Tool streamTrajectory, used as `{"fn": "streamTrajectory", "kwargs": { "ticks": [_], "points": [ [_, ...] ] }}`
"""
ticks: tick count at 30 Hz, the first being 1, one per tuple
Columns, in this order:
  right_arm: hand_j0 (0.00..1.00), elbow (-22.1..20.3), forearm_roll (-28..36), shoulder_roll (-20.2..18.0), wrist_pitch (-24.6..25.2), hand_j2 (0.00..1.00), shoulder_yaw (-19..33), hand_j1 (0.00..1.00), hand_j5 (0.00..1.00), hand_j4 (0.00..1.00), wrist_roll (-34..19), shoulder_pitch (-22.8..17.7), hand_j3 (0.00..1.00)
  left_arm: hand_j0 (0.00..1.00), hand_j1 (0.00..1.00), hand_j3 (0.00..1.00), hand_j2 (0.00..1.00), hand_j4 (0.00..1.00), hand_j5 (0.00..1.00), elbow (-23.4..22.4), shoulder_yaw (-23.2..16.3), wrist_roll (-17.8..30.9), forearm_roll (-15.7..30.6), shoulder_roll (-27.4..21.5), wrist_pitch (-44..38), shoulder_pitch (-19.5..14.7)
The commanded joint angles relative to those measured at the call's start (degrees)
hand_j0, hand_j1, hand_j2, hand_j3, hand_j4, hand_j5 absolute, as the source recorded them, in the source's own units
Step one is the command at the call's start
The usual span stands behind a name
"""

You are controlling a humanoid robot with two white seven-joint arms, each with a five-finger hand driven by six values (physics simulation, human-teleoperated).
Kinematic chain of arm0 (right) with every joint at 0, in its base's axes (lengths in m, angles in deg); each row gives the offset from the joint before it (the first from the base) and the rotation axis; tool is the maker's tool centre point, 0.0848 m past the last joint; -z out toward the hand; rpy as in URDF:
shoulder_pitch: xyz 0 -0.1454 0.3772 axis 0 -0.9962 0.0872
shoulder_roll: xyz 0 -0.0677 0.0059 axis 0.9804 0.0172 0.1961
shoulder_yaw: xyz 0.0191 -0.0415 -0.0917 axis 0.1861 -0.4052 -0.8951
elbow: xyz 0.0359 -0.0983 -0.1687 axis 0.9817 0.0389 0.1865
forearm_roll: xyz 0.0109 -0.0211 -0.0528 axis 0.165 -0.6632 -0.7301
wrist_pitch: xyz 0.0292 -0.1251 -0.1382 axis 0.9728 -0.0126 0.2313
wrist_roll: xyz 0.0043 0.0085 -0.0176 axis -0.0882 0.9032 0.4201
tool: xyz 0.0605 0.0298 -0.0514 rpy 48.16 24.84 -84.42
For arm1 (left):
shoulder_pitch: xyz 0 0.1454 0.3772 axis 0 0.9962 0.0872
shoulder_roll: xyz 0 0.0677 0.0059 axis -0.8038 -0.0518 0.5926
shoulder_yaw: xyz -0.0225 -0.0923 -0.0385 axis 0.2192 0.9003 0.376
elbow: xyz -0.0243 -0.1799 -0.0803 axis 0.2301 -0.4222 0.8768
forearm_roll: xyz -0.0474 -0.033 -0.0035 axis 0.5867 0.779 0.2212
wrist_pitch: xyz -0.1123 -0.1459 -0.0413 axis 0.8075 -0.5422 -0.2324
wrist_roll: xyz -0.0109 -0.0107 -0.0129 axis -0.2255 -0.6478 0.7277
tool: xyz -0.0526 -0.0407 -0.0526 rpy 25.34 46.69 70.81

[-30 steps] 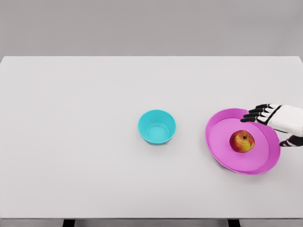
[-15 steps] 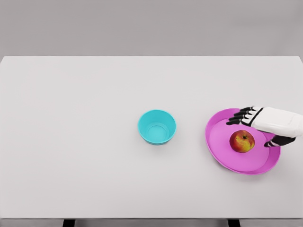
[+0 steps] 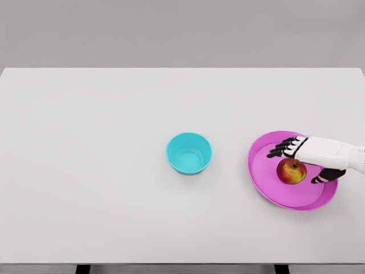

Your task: Put the apple from the pink plate into the blue bowl with your right arm

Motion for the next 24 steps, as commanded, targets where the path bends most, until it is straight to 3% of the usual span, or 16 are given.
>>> {"fn": "streamTrajectory", "kwargs": {
  "ticks": [1,7,9,11,20,24],
  "points": [
    [1.0,0.48,0.05,0.11,0.14,1.0,-1.13,1.0,1.0,1.0,0.02,0.0,1.0,1.0,1.0,1.0,1.0,1.0,1.0,0.0,0.0,-0.01,0.01,0.0,0.0,0.0],
    [1.0,0.75,-0.03,0.11,0.14,1.0,-2.01,1.0,1.0,1.0,0.02,0.17,1.0,1.0,1.0,1.0,1.0,1.0,1.0,0.0,0.0,-0.01,0.01,0.0,0.0,0.0],
    [0.86,0.75,-0.03,0.11,0.14,0.86,-2.01,0.86,0.86,0.86,0.02,0.35,0.86,1.0,1.0,1.0,1.0,1.0,1.0,0.0,0.0,0.08,0.01,0.0,0.0,0.0],
    [0.78,0.75,-0.03,0.11,0.14,0.78,-2.19,0.78,0.78,0.78,0.02,0.35,0.78,1.0,1.0,1.0,1.0,1.0,1.0,0.0,0.0,0.08,0.01,0.0,0.0,0.0],
    [0.54,0.66,-0.03,0.11,0.14,0.54,-2.72,0.54,0.54,0.54,0.02,0.35,0.54,1.0,1.0,1.0,1.0,1.0,1.0,0.0,0.0,-0.01,0.01,0.0,0.0,0.0],
    [0.53,0.66,-0.03,0.11,0.14,0.53,-2.72,0.53,0.53,0.53,0.02,1.05,0.53,1.0,1.0,1.0,1.0,1.0,1.0,0.0,0.0,-0.01,0.01,0.0,0.0,0.0]
  ]
}}
